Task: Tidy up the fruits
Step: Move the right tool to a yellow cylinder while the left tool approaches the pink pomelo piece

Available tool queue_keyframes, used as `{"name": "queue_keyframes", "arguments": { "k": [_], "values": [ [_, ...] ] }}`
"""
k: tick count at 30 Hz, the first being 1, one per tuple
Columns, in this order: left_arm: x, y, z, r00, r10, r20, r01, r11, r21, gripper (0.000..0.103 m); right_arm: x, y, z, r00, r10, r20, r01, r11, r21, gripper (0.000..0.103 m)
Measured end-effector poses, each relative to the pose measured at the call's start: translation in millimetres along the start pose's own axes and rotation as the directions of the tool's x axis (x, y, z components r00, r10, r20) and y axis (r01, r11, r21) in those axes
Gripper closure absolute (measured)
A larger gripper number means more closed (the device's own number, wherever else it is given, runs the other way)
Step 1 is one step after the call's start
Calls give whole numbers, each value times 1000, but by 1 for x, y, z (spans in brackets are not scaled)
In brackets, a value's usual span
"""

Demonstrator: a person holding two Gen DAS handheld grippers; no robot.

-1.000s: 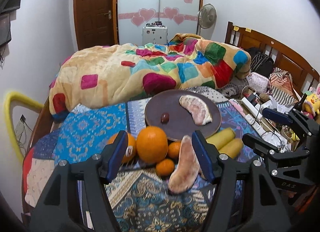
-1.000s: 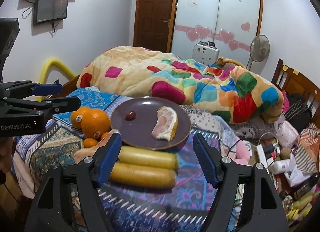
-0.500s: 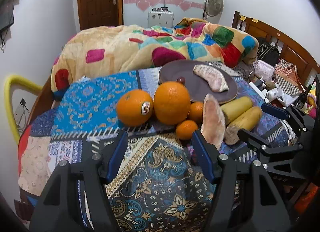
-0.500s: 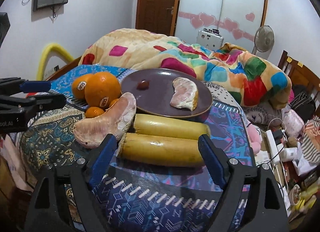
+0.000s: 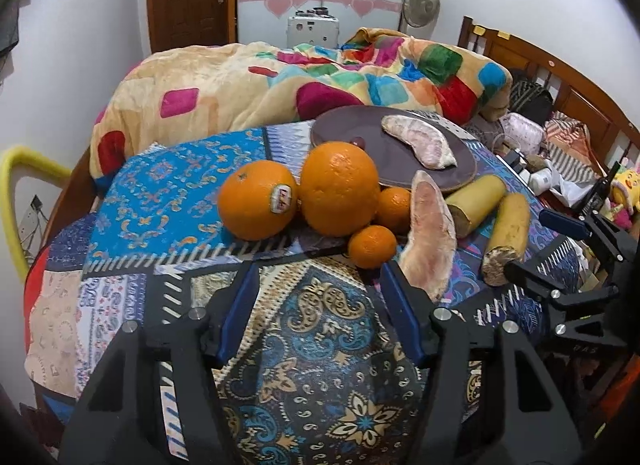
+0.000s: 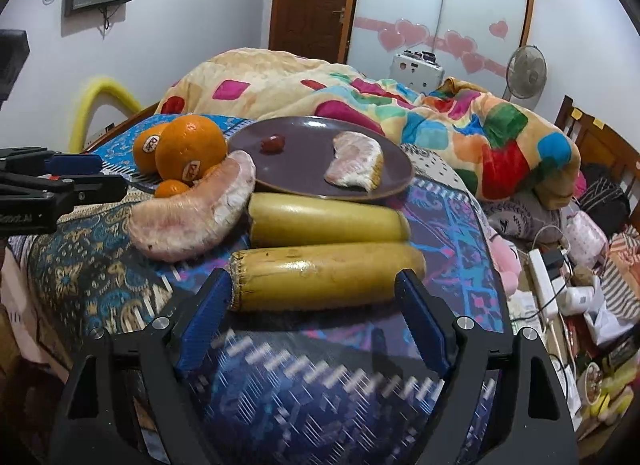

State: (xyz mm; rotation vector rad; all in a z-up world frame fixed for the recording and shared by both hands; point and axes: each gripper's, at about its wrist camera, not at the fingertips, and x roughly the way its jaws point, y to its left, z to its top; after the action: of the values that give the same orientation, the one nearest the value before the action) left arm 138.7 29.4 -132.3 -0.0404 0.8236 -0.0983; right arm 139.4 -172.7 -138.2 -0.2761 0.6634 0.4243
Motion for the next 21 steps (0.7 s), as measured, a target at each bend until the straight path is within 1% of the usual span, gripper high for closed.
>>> {"name": "queue_keyframes", "arguments": {
  "k": [2,4,6,11,16,18,21],
  "values": [
    [5,-3,-3,1000,1,-14,-1,1000,13,45,-3,-3,-4,1000,-7,-3,7,1000,-3,23],
    [11,-5,-4,1000,11,-27,-10,1000,23,45,-6,-8,-9,1000,-21,-11,20,1000,-9,28],
    [17,-5,-6,999,11,-40,-10,1000,18,45,-7,-13,-12,1000,-27,-15,27,1000,-10,29],
    [22,-8,-9,998,-37,-58,38,999,1,45,-9,-28,-19,999,-38,-30,39,999,13,29],
    [19,-22,-13,996,-58,-62,60,998,27,45,-13,-41,-23,998,-54,-43,56,998,39,29],
    [18,-27,-15,996,-59,-61,61,997,38,45,-16,-46,-23,998,-33,-48,36,997,62,29],
    [17,-31,-17,995,-79,-59,81,996,34,45,-24,-46,-21,999,15,-28,-13,996,89,29]
  ]
}}
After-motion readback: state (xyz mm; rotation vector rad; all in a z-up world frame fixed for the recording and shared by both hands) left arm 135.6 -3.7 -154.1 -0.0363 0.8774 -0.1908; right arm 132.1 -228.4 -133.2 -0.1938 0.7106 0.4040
